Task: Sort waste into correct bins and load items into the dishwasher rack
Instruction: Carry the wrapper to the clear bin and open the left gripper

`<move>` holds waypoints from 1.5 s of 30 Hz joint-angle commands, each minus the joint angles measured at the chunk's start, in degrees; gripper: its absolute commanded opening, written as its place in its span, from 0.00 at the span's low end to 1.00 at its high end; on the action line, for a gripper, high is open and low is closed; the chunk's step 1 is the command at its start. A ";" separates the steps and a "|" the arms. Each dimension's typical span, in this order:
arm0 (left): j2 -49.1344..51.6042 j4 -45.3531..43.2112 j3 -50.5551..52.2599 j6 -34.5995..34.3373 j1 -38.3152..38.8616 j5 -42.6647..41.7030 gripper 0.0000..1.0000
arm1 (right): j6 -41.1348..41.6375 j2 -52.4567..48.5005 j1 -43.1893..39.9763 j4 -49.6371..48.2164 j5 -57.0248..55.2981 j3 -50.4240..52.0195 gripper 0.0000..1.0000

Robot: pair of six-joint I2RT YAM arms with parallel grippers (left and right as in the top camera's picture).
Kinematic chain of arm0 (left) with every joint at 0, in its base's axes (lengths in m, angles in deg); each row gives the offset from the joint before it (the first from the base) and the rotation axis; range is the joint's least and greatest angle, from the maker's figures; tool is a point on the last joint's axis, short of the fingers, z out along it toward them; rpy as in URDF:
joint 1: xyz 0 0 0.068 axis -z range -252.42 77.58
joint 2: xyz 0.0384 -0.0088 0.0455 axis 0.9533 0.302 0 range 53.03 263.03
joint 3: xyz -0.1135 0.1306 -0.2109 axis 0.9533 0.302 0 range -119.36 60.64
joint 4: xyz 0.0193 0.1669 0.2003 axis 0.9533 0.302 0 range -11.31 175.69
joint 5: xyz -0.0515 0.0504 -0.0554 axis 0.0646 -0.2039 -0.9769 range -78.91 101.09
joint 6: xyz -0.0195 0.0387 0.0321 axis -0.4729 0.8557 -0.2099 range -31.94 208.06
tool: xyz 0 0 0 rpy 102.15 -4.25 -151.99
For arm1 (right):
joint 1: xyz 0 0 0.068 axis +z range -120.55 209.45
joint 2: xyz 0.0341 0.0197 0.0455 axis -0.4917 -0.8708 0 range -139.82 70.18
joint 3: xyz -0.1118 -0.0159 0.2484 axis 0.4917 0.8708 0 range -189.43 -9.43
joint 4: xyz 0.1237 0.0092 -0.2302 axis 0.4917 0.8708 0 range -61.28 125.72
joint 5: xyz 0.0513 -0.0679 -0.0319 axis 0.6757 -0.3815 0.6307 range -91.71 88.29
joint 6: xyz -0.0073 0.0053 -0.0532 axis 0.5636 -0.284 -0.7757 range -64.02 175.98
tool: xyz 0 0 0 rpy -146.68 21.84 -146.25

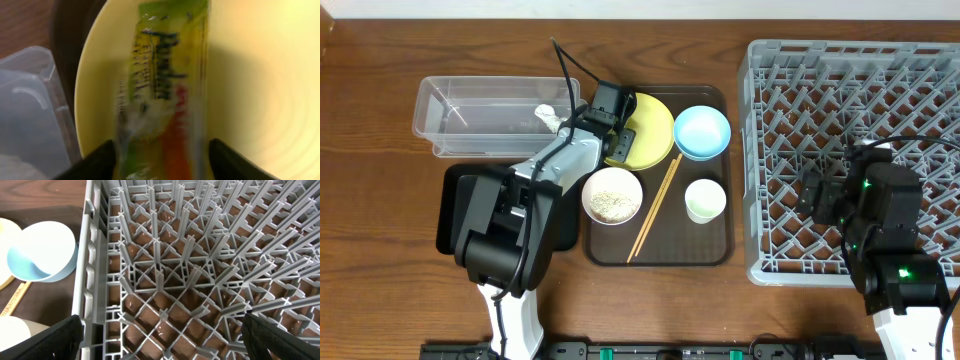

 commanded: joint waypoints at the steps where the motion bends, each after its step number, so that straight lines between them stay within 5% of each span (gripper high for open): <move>1: 1.11 1.03 -0.24 1.07 -0.07 0.83 0.45 | 0.44 0.09 0.52 0.20 -0.15 -1.36 0.99; 7: 0.37 2.99 -0.24 1.07 1.11 0.83 0.06 | 0.42 0.11 0.52 0.22 -0.15 -1.36 0.99; 11: -3.21 3.89 -0.26 -1.33 2.40 0.83 0.05 | 0.42 0.09 0.52 0.22 -0.17 -1.36 0.99; 17: -13.68 4.92 -0.26 -14.10 1.20 0.85 0.06 | 0.42 0.11 0.52 0.22 -0.20 -1.36 0.99; 26: -18.80 6.49 -0.22 -46.23 -11.69 0.83 0.06 | 0.44 0.11 0.52 0.22 -0.15 -1.36 0.99; 29: -17.46 6.38 -0.13 -53.07 -15.34 0.83 0.06 | 0.44 0.11 0.52 0.22 -0.15 -1.36 0.99; 33: -14.84 5.14 -0.13 -54.07 -18.21 0.85 0.10 | 0.42 0.11 0.52 0.22 -0.15 -1.36 0.99; 36: -13.62 5.16 -0.13 -54.07 -19.02 0.74 0.38 | 0.42 0.11 0.52 0.22 -0.15 -1.36 0.99; 38: -13.51 5.09 -0.13 -53.00 -19.08 -0.07 0.48 | 0.42 0.11 0.52 0.22 -0.17 -1.36 0.99; 45: -20.11 5.95 -0.20 -43.54 -18.16 -2.82 0.50 | 0.44 0.11 0.52 0.24 -0.15 -1.36 0.99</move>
